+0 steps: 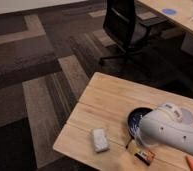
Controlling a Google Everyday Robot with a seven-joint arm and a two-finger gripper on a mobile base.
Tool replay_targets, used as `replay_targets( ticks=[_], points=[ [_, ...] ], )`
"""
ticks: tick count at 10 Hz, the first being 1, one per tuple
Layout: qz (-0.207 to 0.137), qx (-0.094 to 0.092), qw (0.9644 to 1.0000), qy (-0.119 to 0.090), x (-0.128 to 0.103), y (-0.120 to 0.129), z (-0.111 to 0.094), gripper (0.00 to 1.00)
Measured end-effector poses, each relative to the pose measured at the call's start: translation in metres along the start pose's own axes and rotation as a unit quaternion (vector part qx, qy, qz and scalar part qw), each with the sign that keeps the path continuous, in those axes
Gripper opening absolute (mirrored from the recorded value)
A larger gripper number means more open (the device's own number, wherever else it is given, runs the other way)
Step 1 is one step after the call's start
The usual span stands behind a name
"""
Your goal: Place the eraser on the white sponge
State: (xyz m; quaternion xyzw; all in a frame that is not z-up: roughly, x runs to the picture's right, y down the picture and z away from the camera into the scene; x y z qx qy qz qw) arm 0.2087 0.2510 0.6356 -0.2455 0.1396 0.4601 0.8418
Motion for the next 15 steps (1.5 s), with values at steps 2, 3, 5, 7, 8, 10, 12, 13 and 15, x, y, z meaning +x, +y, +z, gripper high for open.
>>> replay_targets(
  ticks=[2,3,5,7,8,10,12,13,15],
  points=[
    [-0.009,-0.004,0.9998,-0.015,0.015,-0.003,0.004,0.65],
    [-0.005,-0.004,0.9998,-0.017,0.023,-0.007,0.006,0.65],
    [0.000,-0.010,0.9998,-0.018,0.033,-0.009,0.016,0.65],
    [-0.007,-0.022,0.9993,-0.031,0.034,-0.007,0.028,0.65],
    [-0.011,-0.030,0.9988,-0.037,0.035,-0.006,0.035,0.65],
    [-0.015,-0.038,0.9985,-0.036,0.039,-0.006,0.044,0.65],
    [-0.030,-0.044,0.9980,-0.034,0.037,-0.004,0.054,0.65],
    [-0.043,-0.043,0.9976,-0.033,0.033,-0.004,0.057,0.65],
    [-0.083,-0.036,0.9954,-0.033,0.022,0.001,0.063,0.65]
  ],
)
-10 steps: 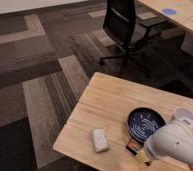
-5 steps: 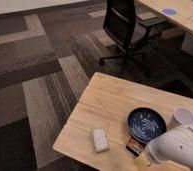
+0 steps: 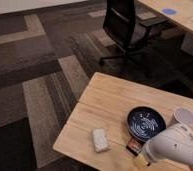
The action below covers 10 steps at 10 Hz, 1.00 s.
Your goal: Place the eraser on the white sponge
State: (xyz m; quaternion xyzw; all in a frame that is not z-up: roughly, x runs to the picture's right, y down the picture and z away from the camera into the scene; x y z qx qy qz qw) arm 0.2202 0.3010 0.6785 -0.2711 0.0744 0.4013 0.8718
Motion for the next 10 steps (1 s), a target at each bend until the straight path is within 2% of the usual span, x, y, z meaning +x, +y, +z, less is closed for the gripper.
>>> replay_targets(
  ticks=[2,5,6,8,10],
  points=[
    [-0.026,0.006,0.9997,0.001,-0.011,0.006,0.000,0.52],
    [-0.058,0.019,0.9981,0.010,-0.028,0.022,-0.016,0.07],
    [-0.064,0.022,0.9975,0.019,-0.035,0.028,-0.023,0.00],
    [-0.065,0.029,0.9971,0.029,-0.044,0.029,-0.032,0.00],
    [-0.071,0.059,0.9955,0.022,-0.074,0.016,-0.053,0.00]
  ],
)
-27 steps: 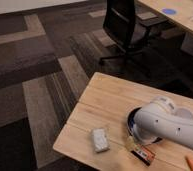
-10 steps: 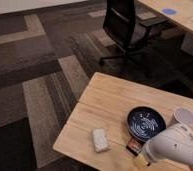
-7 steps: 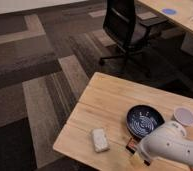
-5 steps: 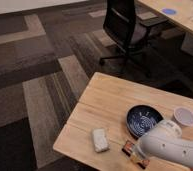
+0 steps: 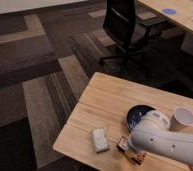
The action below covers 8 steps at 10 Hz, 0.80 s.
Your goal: Place the eraser on the white sponge
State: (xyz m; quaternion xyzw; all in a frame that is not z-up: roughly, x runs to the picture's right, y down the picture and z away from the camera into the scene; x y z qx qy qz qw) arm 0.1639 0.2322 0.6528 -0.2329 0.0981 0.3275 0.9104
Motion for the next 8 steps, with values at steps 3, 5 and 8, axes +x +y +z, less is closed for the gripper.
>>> replay_targets(
  ticks=[3,5,8],
  points=[
    [-0.034,0.014,0.9990,-0.023,-0.052,0.001,-0.017,0.00],
    [-0.071,-0.002,0.9968,-0.037,-0.079,0.020,-0.013,0.00],
    [-0.148,-0.040,0.9870,-0.049,-0.113,0.063,0.005,0.00]
  ],
)
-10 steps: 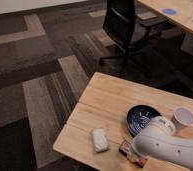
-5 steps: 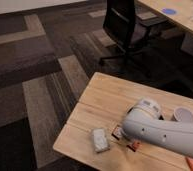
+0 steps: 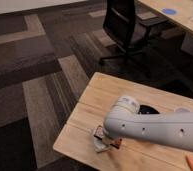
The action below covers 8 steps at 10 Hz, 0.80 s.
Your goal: Place the eraser on the white sponge
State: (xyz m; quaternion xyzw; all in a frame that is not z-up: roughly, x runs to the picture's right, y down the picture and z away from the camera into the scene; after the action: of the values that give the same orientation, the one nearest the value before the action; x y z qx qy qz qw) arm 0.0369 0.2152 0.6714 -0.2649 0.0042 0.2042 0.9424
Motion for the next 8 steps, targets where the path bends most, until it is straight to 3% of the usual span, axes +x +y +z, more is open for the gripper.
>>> replay_targets(
  ticks=[3,8],
  points=[
    [-0.026,-0.028,0.9992,0.008,-0.010,0.011,0.018,0.00],
    [-0.046,-0.028,0.9985,0.010,-0.025,-0.009,0.025,0.00]
  ],
)
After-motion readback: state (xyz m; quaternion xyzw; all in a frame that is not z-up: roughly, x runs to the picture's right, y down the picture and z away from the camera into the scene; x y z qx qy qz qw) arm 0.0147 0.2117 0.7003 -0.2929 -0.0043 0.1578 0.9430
